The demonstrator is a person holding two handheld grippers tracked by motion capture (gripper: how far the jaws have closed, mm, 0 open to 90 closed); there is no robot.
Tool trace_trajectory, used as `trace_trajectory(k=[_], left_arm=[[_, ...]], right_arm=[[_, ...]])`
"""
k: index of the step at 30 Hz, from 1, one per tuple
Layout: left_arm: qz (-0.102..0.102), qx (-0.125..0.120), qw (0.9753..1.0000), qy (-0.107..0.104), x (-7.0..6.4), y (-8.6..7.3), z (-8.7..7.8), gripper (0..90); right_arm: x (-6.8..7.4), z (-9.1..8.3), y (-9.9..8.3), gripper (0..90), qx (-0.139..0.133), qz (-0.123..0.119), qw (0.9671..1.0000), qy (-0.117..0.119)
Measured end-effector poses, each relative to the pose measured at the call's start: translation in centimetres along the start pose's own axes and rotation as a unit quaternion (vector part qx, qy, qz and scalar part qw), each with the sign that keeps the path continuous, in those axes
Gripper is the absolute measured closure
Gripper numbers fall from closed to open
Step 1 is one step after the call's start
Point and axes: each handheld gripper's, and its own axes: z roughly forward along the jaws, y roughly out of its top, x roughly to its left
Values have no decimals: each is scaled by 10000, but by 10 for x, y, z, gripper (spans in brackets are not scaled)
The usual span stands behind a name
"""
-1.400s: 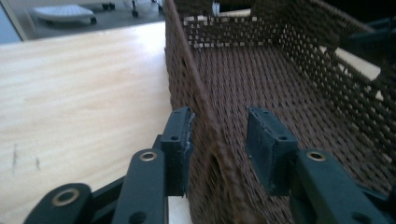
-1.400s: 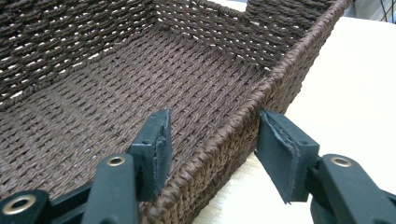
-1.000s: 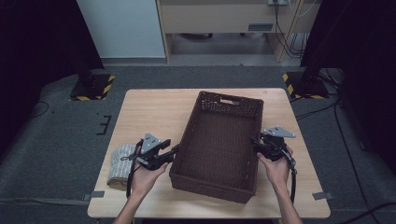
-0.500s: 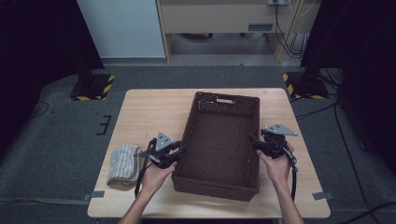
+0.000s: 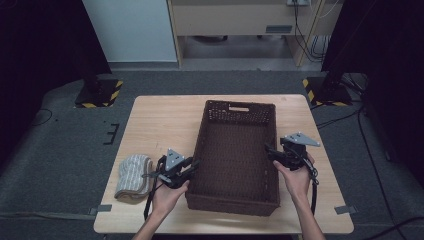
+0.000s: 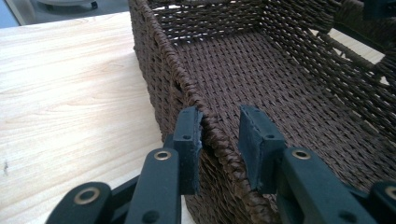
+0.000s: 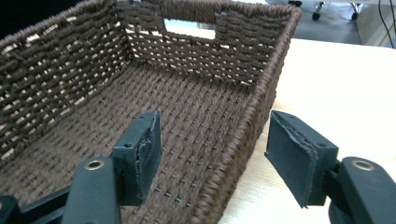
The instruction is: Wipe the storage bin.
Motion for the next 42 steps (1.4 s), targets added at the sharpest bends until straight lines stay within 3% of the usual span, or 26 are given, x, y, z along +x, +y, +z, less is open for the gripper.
trace_trajectory(k=[7, 10, 15, 19, 27, 35, 38, 42], left_arm=[[104, -22, 9999, -33, -10, -4, -6, 652], [84, -35, 9999, -142, -7, -3, -7, 639], [-18, -366, 9992, -164, 4, 6, -16, 515], [-152, -554, 9983, 3, 21, 12, -27, 473], [-452, -588, 9960, 502, 63, 6, -42, 450], [-611, -366, 9916, 1083, 107, -12, -57, 421], [-651, -329, 9901, 1198, 118, -19, -63, 408], [-685, -178, 9886, 1330, 131, -33, -68, 384]], right_arm=[[5, 7, -2, 322, 199, -122, 9997, 53], [4, 11, -6, 326, 362, -78, 9993, 105], [4, 11, -8, 359, 284, -5, 9996, 90], [6, 13, -7, 387, 339, -97, 9994, 1], [8, 18, -5, 448, 386, -321, 9986, -133], [4, 11, -1, 427, 225, -274, 9994, -26], [3, 2, 7, 417, 109, -323, 9994, -13], [1, -10, 10, 420, 147, -400, 9991, -51]])
